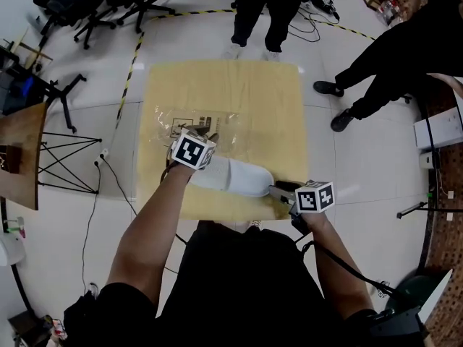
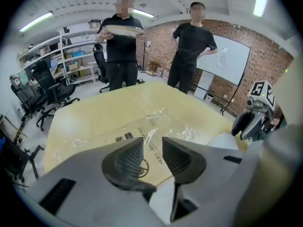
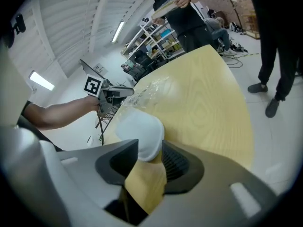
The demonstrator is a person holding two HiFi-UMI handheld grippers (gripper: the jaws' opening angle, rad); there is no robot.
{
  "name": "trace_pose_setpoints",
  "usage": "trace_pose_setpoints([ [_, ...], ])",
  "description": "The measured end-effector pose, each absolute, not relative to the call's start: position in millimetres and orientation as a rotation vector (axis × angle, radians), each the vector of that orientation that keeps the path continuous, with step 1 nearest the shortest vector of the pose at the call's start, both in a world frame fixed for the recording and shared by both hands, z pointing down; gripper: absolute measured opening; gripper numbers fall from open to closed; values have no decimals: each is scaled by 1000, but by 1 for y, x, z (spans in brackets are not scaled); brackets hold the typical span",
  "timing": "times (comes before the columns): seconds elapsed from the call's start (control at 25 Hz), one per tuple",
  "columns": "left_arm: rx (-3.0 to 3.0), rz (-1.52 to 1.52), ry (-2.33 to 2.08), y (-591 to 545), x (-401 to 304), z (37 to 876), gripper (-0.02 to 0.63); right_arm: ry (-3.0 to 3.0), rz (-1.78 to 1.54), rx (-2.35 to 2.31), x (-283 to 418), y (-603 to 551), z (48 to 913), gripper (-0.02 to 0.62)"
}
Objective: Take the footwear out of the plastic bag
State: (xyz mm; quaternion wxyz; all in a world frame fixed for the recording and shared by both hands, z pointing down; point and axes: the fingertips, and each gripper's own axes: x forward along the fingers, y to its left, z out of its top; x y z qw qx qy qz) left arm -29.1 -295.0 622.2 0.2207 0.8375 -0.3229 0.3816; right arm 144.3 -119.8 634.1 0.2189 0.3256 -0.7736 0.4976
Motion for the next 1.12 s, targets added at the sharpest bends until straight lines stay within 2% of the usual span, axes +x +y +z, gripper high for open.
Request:
trace_pose_setpoints([
  [0.12,2325,968,-969,-280,-41,596,126,-2161,1274,903,152,-120,628,158],
  [0.2,2319,932,-1033,-261,-54,578,101,-2188,1194,921,156,-119,618,145],
  [0.36,2168,713,-1168,-198,-80,547,9,-2327,1051,959,154,-112,581,2],
  [0.56,1921,369,-1214,-96,-88,532,6,-2537,1129,912,141,-104,535,2],
  [0.68,1918,399,-1218,-53,-97,520,6,-2621,1149,896,131,-102,510,2],
  [0.88,2023,570,-1322,-42,-141,491,7,-2642,994,943,123,-87,492,2],
  [1.12,2195,498,-1294,-23,-171,449,7,-2609,932,1099,104,-33,469,2],
])
